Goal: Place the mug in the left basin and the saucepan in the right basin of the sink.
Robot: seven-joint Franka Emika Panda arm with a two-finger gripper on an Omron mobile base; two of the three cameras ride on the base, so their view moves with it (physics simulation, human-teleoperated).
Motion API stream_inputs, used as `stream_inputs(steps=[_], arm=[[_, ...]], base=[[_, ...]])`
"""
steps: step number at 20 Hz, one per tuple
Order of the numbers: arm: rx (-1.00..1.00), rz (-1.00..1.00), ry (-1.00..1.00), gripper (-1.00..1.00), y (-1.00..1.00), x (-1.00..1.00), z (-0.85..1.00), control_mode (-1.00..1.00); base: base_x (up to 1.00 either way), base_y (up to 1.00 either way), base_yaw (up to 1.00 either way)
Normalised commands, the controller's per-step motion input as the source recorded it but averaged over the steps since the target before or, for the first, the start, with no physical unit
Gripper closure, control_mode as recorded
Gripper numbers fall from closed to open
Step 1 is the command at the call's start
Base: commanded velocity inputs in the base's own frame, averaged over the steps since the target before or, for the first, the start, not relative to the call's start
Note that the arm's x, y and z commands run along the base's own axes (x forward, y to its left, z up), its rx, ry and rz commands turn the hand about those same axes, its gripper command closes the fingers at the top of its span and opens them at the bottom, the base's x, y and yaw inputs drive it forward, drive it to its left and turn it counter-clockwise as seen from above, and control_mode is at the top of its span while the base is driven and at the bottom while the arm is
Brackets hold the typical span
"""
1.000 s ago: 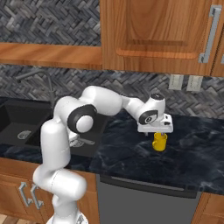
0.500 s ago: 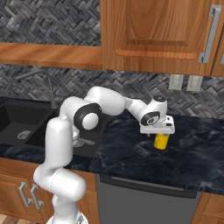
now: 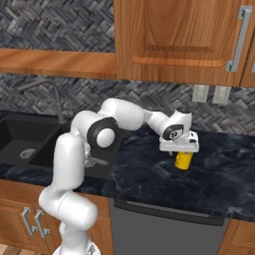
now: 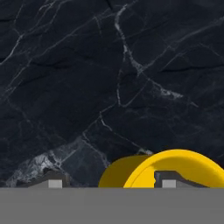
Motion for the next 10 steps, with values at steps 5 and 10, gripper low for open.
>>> stream_inputs(steps=[5, 10], arm=[[0.0, -0.01, 0.0, 1.0, 0.03, 0.0, 0.0, -1.0], [0.0, -0.01, -0.05, 1.0, 0.36, -0.21, 0.08, -1.0]], base=[[0.0, 0.0, 0.0], [0.0, 0.0, 0.0]])
